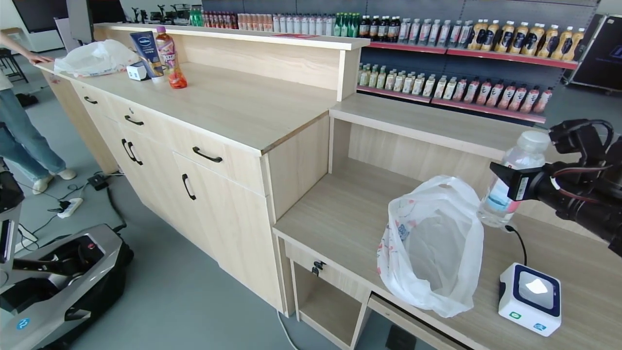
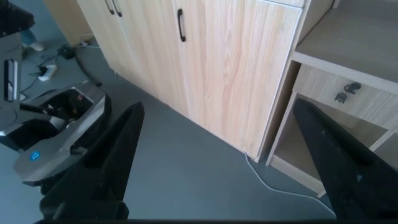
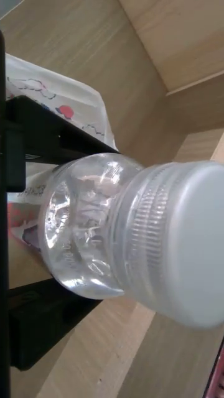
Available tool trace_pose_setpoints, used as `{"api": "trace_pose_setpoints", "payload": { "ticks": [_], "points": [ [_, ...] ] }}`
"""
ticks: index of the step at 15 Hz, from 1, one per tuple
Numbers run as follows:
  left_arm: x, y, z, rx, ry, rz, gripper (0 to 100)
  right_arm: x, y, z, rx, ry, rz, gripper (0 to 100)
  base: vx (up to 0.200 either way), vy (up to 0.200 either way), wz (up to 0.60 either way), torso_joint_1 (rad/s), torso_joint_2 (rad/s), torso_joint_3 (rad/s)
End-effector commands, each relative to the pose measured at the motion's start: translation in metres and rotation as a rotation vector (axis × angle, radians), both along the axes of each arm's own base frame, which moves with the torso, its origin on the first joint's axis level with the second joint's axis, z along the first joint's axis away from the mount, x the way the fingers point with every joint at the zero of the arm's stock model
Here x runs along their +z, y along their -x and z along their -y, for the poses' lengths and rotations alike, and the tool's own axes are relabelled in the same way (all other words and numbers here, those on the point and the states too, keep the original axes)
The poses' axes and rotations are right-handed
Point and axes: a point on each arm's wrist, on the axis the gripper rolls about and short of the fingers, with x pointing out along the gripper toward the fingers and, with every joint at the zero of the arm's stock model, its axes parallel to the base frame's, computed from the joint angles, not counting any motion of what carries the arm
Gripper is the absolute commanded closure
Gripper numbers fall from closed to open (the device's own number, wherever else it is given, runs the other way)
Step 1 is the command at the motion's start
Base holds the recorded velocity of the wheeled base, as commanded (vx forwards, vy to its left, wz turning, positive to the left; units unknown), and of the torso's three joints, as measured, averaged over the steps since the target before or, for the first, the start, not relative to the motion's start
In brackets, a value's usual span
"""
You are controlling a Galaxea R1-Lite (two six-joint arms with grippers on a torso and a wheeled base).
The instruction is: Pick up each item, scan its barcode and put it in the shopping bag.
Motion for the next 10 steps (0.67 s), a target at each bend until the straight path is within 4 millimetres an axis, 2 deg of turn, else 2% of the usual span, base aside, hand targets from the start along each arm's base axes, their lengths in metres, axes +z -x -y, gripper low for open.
{"api": "trace_pose_setpoints", "payload": {
  "ticks": [1,4,5,10],
  "points": [
    [0.000,0.000,0.000,0.001,0.000,0.000,0,-0.048,-0.032,0.000,0.003,-0.002,-0.098,100,0.000,0.000,0.00,0.000,0.00,0.000],
    [0.000,0.000,0.000,0.001,0.000,0.000,0,-0.083,-0.052,0.000,0.000,-0.001,-0.130,100,0.000,0.000,0.00,0.000,0.00,0.000],
    [0.000,0.000,0.000,0.001,0.000,0.000,0,-0.089,-0.059,-0.001,0.005,0.001,-0.131,100,0.000,0.000,0.00,0.000,0.00,0.000],
    [0.000,0.000,0.000,0.001,0.000,0.000,0,-0.094,-0.092,-0.019,0.057,-0.002,-0.078,100,0.000,0.000,0.00,0.000,0.00,0.000]
  ]
}}
